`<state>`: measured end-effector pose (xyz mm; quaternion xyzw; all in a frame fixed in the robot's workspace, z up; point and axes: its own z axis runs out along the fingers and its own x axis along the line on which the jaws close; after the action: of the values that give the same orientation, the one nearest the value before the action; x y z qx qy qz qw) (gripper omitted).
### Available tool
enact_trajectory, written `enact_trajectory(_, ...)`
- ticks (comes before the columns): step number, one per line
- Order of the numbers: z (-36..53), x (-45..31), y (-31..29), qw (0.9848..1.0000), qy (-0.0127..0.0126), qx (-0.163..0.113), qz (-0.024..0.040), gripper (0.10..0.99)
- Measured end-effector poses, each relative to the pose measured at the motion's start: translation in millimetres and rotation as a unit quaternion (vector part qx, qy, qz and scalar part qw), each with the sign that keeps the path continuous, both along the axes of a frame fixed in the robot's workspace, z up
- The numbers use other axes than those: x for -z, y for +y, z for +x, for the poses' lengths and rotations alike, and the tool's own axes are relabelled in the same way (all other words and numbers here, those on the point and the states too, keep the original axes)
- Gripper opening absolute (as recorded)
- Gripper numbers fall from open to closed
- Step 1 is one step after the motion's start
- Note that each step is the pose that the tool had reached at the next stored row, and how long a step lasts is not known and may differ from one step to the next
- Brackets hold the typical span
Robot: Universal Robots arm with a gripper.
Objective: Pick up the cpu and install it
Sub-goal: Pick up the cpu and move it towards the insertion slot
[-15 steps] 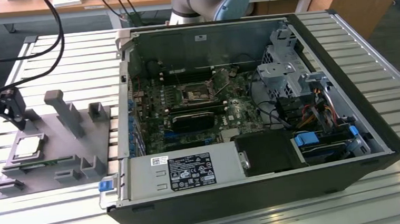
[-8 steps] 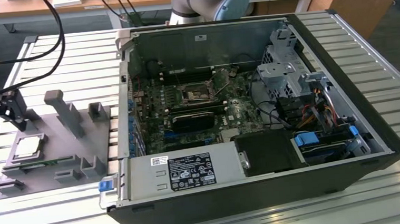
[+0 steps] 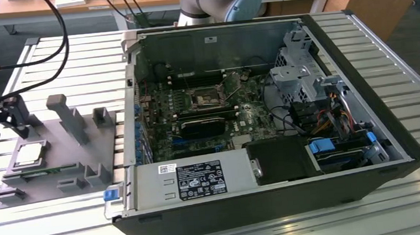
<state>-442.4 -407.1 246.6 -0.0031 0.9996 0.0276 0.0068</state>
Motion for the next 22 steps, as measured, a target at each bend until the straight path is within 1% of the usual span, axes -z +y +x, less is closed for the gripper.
enact_trajectory(15, 0.0, 6.5, -0.6, 1.0, 0.0, 0.0, -0.0001, 0.588)
enact_trajectory(22, 0.0, 14.4, -0.9, 1.0, -0.0003, 0.0, -0.0002, 0.588)
